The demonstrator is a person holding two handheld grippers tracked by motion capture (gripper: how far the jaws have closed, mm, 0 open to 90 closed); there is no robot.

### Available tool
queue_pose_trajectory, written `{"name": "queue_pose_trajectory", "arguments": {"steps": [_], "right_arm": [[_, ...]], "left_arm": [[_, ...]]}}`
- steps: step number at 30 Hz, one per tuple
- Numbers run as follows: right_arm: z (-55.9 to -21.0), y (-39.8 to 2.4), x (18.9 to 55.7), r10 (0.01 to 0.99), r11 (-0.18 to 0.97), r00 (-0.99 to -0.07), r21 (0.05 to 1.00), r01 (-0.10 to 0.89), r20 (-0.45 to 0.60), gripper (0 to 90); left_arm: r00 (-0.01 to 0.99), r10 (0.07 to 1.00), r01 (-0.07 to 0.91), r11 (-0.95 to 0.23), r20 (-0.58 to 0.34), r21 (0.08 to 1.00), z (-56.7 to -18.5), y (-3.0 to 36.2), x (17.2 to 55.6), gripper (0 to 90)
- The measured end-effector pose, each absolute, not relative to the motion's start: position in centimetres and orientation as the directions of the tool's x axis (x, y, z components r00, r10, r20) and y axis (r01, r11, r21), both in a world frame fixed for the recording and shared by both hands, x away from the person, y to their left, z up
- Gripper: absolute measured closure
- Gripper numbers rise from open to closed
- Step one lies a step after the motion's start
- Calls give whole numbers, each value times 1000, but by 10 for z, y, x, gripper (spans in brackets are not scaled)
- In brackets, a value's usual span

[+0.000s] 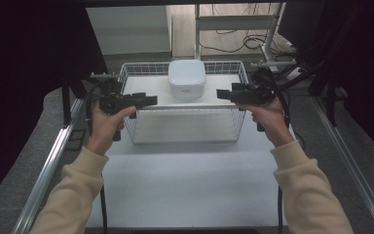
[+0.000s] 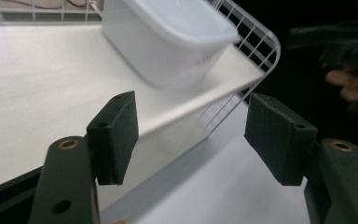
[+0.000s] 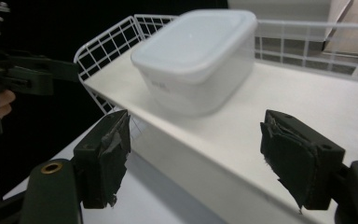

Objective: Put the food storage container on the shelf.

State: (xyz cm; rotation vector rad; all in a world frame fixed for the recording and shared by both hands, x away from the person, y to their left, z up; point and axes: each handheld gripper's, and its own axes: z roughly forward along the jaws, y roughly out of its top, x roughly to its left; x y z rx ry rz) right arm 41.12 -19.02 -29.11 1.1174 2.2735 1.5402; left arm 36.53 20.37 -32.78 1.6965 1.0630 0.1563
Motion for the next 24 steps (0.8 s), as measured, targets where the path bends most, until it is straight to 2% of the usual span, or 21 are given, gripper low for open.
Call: {"name": "queue_pose_trajectory", "arguments": {"steps": [6, 11, 19, 24], "right_arm": [[-311, -216, 384, 678, 219, -705, 859, 463, 208, 242], [-338, -234, 358, 686, 236, -706, 865, 444, 175, 242], [-396, -252, 324, 687, 261, -709, 855, 448, 162, 240], [-426, -260, 317, 695, 278, -696, 824, 493, 181, 235]], "left_arm": [[616, 711, 540, -68, -339, 839, -348, 208, 331, 337], [614, 714, 543, -73, -337, 836, -374, 211, 308, 334], [576, 741, 615, -114, -346, 780, -423, 206, 288, 325], [563, 748, 644, -131, -351, 754, -444, 202, 280, 313]]}}
